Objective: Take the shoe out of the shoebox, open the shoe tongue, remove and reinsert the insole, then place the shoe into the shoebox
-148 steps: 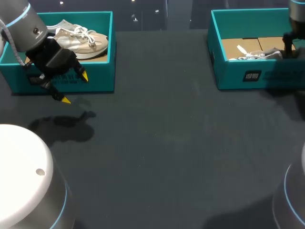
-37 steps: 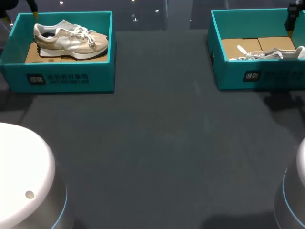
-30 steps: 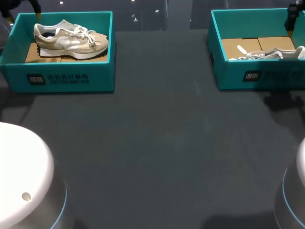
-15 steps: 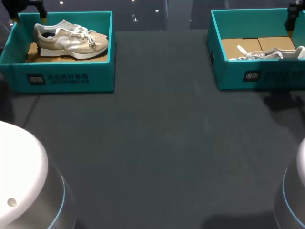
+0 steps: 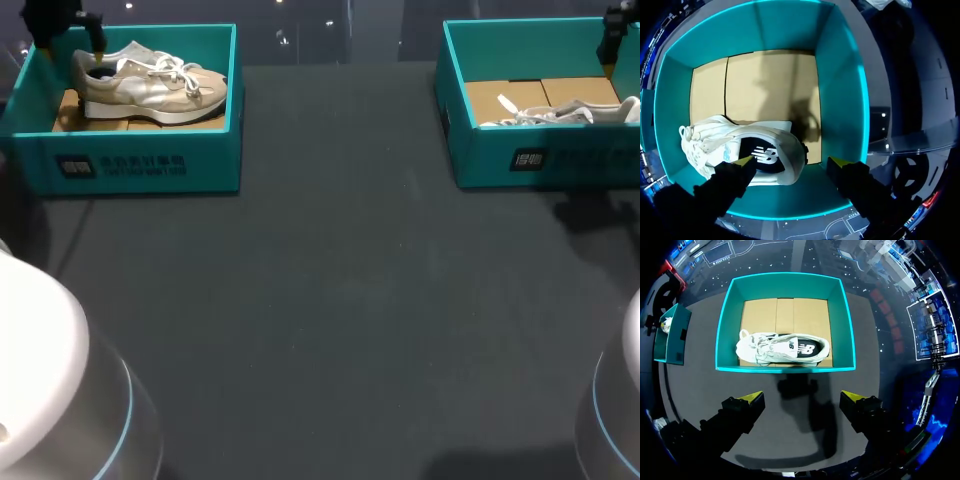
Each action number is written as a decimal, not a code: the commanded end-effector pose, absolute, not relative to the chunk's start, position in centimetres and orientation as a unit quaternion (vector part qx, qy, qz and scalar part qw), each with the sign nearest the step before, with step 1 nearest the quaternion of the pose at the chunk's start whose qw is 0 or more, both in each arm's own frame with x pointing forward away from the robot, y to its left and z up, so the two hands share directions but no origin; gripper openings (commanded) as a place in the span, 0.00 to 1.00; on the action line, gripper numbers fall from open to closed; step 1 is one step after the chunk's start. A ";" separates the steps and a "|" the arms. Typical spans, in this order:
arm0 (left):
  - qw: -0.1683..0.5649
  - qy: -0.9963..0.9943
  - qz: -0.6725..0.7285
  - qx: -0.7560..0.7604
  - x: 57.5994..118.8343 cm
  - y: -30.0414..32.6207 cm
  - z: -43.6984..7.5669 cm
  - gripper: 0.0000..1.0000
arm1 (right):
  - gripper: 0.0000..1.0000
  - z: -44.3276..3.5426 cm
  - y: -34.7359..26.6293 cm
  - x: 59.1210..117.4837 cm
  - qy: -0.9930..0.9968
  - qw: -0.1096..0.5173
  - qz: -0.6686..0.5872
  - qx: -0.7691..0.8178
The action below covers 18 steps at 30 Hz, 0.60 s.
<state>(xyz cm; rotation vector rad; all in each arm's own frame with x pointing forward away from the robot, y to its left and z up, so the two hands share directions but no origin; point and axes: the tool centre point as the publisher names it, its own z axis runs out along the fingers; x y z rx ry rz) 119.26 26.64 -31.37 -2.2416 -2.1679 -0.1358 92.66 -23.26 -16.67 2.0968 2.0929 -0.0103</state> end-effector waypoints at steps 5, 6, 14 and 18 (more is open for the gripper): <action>0.026 -0.696 -0.046 -0.717 120.0 27.0 -32.7 0.69 | 1.00 -16.7 -23.3 92.7 0.704 0.089 -0.003 0.705; 0.028 -0.695 -0.046 -0.717 120.0 27.1 -32.9 0.71 | 1.00 -16.7 -23.3 92.7 0.704 0.089 -0.003 0.705; 0.048 -0.701 -0.046 -0.710 120.1 27.5 -34.3 0.73 | 1.00 -16.7 -23.3 92.7 0.704 0.089 -0.003 0.705; 0.052 -0.704 -0.049 -0.706 120.1 27.6 -34.9 0.71 | 1.00 -16.7 -23.3 92.7 0.704 0.089 -0.003 0.705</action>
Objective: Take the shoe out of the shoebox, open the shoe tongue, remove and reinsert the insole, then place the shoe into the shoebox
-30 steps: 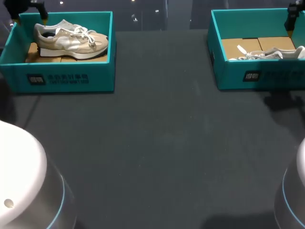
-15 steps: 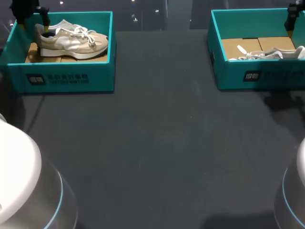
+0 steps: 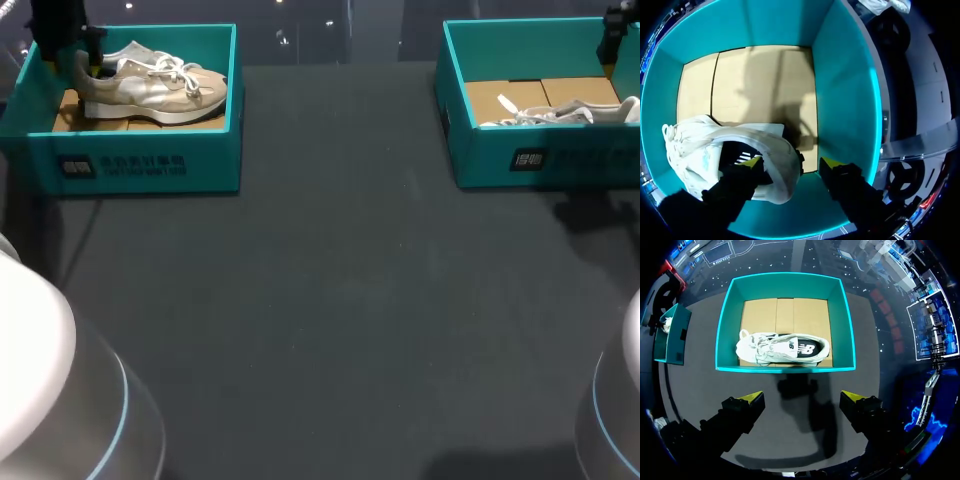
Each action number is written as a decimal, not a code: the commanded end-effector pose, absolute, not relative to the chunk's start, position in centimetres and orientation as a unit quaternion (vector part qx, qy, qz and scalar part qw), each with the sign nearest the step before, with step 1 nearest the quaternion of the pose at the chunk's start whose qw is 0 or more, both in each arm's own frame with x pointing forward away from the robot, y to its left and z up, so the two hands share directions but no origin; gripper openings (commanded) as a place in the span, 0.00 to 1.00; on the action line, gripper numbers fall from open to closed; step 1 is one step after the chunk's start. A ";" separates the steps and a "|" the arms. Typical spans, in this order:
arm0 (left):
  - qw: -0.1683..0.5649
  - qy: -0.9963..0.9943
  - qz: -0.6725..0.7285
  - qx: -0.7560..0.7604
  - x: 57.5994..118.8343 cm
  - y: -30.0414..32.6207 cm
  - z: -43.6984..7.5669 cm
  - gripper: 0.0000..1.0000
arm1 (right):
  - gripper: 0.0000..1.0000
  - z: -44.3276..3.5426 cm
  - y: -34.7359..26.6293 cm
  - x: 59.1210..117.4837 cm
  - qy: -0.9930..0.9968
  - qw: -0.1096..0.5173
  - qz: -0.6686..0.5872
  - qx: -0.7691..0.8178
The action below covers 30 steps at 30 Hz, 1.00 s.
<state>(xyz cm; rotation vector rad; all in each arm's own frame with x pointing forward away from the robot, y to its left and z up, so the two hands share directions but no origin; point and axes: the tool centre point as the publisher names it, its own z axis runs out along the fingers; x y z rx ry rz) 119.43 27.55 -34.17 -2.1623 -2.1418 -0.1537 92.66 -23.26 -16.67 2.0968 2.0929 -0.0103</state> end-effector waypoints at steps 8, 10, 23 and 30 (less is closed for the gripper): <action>0.058 -0.708 -0.053 -0.702 120.2 27.7 -35.9 0.71 | 1.00 -16.7 -23.3 92.7 0.704 0.089 -0.003 0.705; 0.056 -0.710 -0.055 -0.700 120.1 27.6 -36.2 0.69 | 1.00 -16.7 -23.3 92.7 0.704 0.089 -0.003 0.705; 0.044 -0.723 -0.072 -0.685 119.7 27.5 -37.4 0.71 | 1.00 -16.7 -23.3 92.7 0.704 0.089 -0.003 0.705; 0.035 -0.728 -0.077 -0.680 119.1 27.6 -37.0 0.61 | 1.00 -16.7 -23.3 92.7 0.704 0.089 -0.003 0.705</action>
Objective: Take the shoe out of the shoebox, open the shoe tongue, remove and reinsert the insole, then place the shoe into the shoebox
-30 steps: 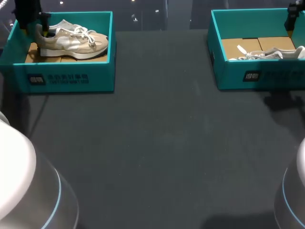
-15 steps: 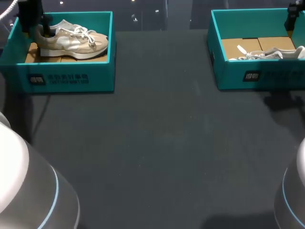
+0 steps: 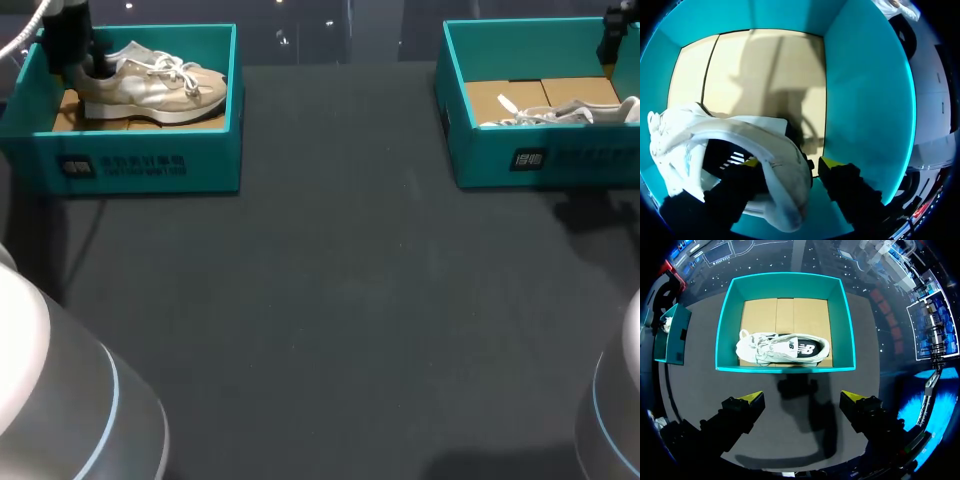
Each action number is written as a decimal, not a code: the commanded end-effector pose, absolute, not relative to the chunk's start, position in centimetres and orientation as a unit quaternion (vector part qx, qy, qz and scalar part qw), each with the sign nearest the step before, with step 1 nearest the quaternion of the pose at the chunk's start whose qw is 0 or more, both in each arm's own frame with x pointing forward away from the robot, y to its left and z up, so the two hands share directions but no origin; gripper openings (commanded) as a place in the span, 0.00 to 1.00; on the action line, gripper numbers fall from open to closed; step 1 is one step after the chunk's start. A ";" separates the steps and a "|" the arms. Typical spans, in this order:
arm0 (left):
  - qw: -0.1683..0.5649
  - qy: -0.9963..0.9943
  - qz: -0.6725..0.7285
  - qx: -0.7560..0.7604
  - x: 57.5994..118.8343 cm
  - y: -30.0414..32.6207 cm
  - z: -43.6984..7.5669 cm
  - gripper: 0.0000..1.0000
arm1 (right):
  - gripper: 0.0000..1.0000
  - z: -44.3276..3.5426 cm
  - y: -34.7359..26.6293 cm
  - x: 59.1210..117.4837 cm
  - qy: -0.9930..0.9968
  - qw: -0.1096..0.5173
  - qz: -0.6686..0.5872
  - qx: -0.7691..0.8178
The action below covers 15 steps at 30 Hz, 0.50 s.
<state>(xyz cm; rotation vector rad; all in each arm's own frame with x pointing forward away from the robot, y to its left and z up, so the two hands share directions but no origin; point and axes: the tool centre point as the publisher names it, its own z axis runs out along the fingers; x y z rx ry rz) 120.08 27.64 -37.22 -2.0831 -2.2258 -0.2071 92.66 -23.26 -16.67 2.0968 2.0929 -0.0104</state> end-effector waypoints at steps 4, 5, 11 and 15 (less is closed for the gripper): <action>0.038 -0.731 -0.086 -0.675 118.9 27.4 -37.5 0.40 | 1.00 -16.7 -23.3 92.7 0.704 0.089 -0.003 0.705; 0.040 -0.731 -0.089 -0.675 118.8 27.4 -37.7 0.29 | 1.00 -16.7 -23.3 92.7 0.704 0.089 -0.003 0.705; 0.040 -0.732 -0.094 -0.673 118.8 27.6 -37.3 0.00 | 1.00 -16.7 -23.3 92.7 0.704 0.089 -0.003 0.705; 0.032 -0.737 -0.089 -0.670 119.2 28.0 -36.1 0.00 | 1.00 -16.7 -23.3 92.7 0.704 0.089 -0.003 0.705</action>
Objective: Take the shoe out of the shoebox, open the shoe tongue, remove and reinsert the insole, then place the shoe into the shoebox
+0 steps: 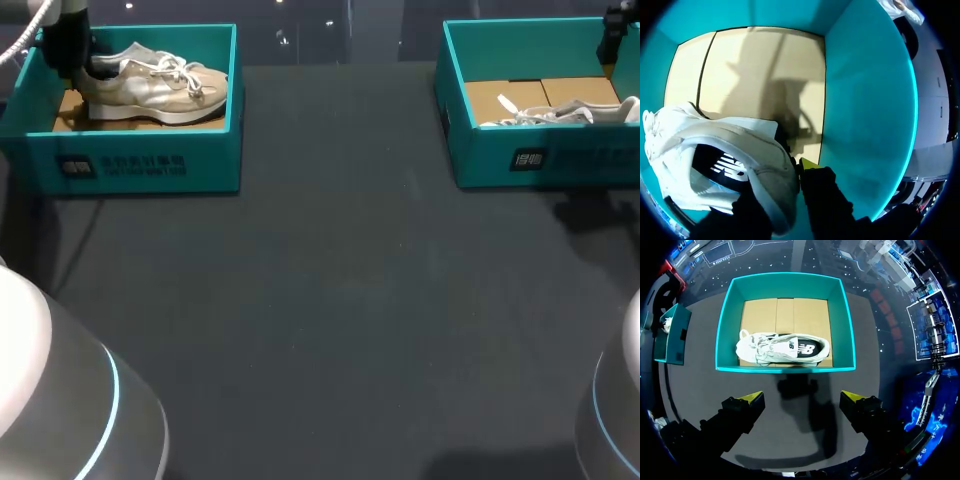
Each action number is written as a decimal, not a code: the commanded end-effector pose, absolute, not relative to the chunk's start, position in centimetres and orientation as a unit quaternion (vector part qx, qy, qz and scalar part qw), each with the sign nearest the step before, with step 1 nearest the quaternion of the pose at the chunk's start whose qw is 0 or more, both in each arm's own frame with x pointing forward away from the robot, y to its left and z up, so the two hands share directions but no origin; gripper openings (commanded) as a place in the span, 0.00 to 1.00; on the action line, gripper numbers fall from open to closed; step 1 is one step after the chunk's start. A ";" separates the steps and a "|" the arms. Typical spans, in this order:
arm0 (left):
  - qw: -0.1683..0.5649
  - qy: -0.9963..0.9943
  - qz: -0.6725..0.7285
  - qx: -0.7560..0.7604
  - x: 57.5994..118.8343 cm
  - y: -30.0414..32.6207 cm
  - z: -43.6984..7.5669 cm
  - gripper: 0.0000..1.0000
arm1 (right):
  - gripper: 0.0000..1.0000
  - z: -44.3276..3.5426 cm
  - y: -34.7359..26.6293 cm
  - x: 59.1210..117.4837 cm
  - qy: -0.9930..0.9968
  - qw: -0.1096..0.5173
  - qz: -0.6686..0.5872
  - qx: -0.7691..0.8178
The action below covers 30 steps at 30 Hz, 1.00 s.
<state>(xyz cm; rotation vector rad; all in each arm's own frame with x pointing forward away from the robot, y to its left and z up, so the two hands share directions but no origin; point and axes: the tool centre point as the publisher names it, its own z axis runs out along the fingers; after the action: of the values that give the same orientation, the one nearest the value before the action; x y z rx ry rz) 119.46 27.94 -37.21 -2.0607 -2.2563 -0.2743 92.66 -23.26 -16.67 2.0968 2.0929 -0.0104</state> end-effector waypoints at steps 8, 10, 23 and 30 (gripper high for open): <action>0.019 -0.745 -0.071 -0.663 119.8 28.8 -33.0 0.00 | 1.00 -16.7 -23.3 92.7 0.704 0.089 -0.003 0.705; 0.015 -0.748 -0.069 -0.660 119.9 28.9 -32.1 0.00 | 1.00 -16.7 -23.3 92.7 0.704 0.089 -0.003 0.705; -0.014 -0.762 -0.074 -0.643 119.4 28.7 -24.6 0.00 | 1.00 -16.7 -23.3 92.7 0.704 0.089 -0.003 0.705; 0.002 -0.780 -0.107 -0.616 118.8 27.8 -20.8 0.00 | 1.00 -16.7 -23.3 92.7 0.704 0.089 -0.003 0.705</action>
<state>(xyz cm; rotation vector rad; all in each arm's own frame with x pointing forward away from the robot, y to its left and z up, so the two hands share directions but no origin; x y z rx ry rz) 120.47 28.69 -24.16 -1.9339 -2.4513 -0.2917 92.66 -23.26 -16.67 2.0967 2.0929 -0.0104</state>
